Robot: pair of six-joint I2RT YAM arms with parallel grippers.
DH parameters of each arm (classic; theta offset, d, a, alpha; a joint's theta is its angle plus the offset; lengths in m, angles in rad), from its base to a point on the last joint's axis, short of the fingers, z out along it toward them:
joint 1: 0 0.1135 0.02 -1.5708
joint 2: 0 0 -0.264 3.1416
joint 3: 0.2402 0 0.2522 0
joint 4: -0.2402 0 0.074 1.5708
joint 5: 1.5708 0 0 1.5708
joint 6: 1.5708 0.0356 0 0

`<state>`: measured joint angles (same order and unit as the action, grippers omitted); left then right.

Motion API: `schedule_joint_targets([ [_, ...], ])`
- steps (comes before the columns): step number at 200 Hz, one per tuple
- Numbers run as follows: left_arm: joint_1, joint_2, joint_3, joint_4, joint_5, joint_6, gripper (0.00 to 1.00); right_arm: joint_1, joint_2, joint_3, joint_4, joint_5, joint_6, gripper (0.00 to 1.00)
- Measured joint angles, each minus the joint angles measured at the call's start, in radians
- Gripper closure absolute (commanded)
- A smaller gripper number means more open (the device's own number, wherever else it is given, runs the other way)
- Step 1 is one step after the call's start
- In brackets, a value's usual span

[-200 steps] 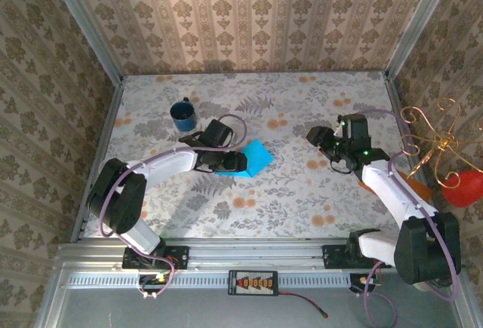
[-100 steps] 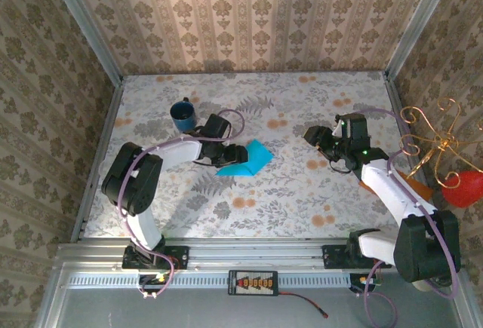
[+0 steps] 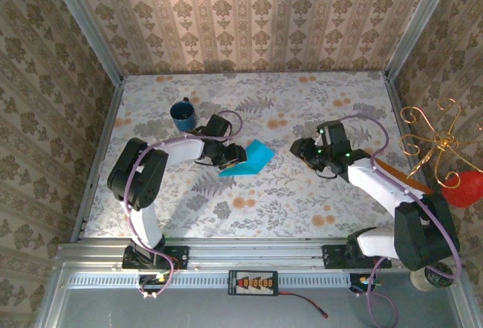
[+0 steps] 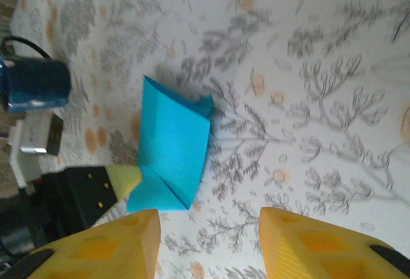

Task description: Fold a paper plane with a square sheet of paper (pick it up from the middle)

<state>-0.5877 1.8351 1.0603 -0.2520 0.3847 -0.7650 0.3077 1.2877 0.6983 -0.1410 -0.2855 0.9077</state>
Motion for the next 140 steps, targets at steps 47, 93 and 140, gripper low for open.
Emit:
schedule_joint_targets([
  [47, -0.07, -0.072, -0.114, 0.087, -0.038, -0.158, 0.59, 0.187, 0.014, -0.093, 0.031, 0.101, 0.15, 0.54],
  [93, -0.087, -0.136, -0.244, 0.232, -0.041, -0.318, 0.65, 0.301, 0.089, -0.128, 0.164, 0.119, 0.27, 0.55],
  [140, -0.079, -0.144, -0.264, 0.258, -0.043, -0.377, 0.65, 0.343, 0.187, -0.141, 0.295, 0.117, 0.35, 0.56],
])
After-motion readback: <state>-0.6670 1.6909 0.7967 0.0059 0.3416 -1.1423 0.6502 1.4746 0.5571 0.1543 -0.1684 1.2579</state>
